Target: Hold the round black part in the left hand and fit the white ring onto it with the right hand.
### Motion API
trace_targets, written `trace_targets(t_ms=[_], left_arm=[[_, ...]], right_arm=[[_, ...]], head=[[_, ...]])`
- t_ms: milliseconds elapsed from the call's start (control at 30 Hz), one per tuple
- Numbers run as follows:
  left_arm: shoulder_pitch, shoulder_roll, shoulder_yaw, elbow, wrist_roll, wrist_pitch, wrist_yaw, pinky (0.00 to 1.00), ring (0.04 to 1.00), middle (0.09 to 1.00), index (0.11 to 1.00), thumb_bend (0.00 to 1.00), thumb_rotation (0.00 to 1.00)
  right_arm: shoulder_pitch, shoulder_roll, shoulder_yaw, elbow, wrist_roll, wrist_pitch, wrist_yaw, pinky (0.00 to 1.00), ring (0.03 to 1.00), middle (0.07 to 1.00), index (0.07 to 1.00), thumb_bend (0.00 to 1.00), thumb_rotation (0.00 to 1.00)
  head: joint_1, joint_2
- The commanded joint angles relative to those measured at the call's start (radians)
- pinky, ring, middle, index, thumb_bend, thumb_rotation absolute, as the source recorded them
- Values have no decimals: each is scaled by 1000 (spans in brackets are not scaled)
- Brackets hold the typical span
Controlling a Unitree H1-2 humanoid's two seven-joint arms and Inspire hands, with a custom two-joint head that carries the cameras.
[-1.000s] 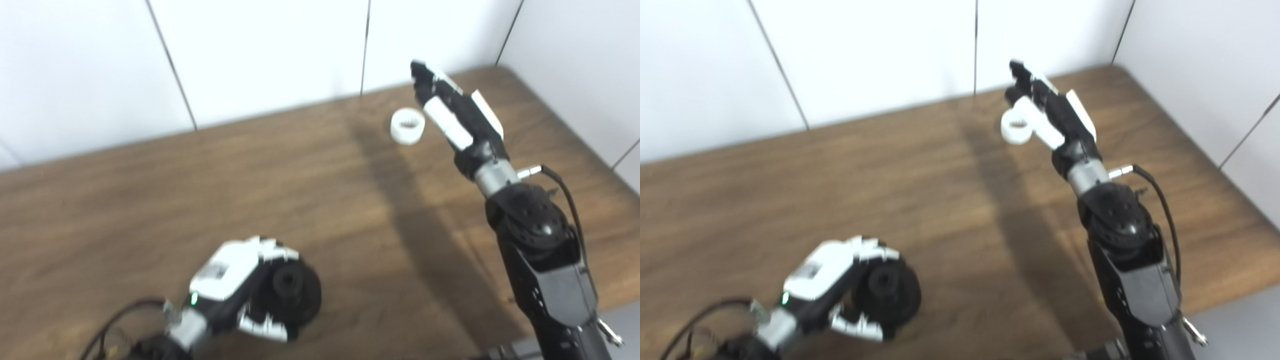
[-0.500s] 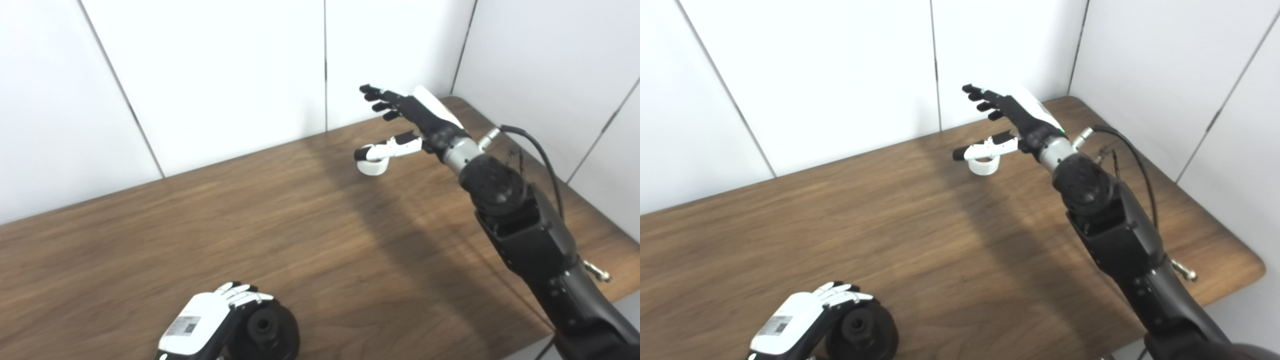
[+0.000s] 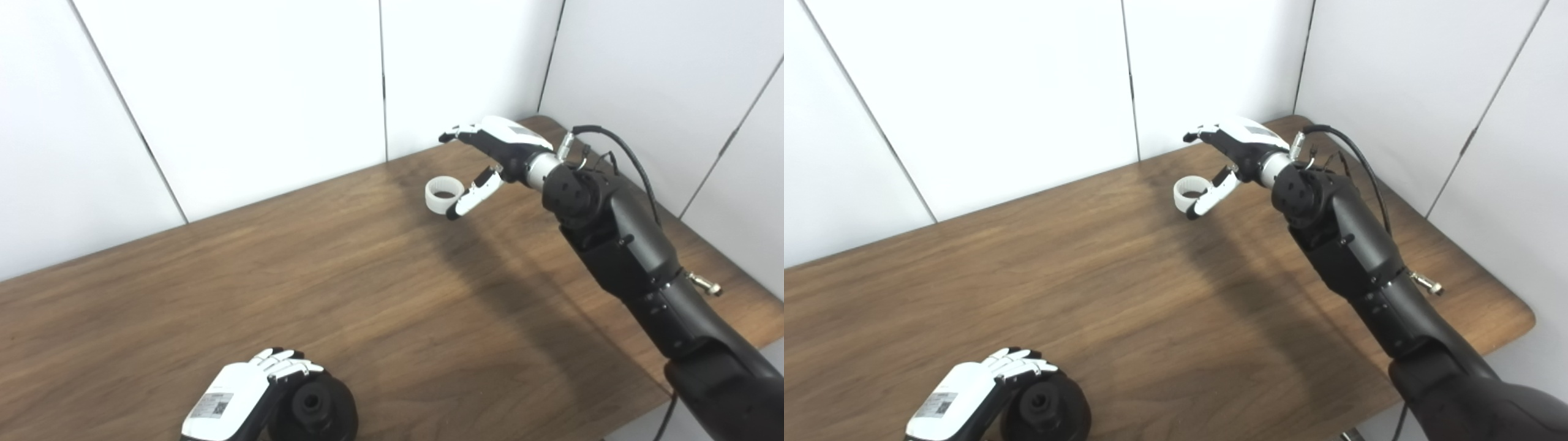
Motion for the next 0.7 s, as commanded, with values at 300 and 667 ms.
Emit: trace_targets(t_ms=[300,667], left_arm=[[36,68,4,41,60,30,-54,923,875,788,483,525,59],[48,62,13,16,56,43,-64,917,870,783,483,525,57]], right_arm=[[-133,-62,89,170,-10,-30,-46,977,1000,960,889,1000,267],[-186,-39,140,279,6,-46,-103,980,989,936,854,1000,279]], head=[[9,3],[23,9]])
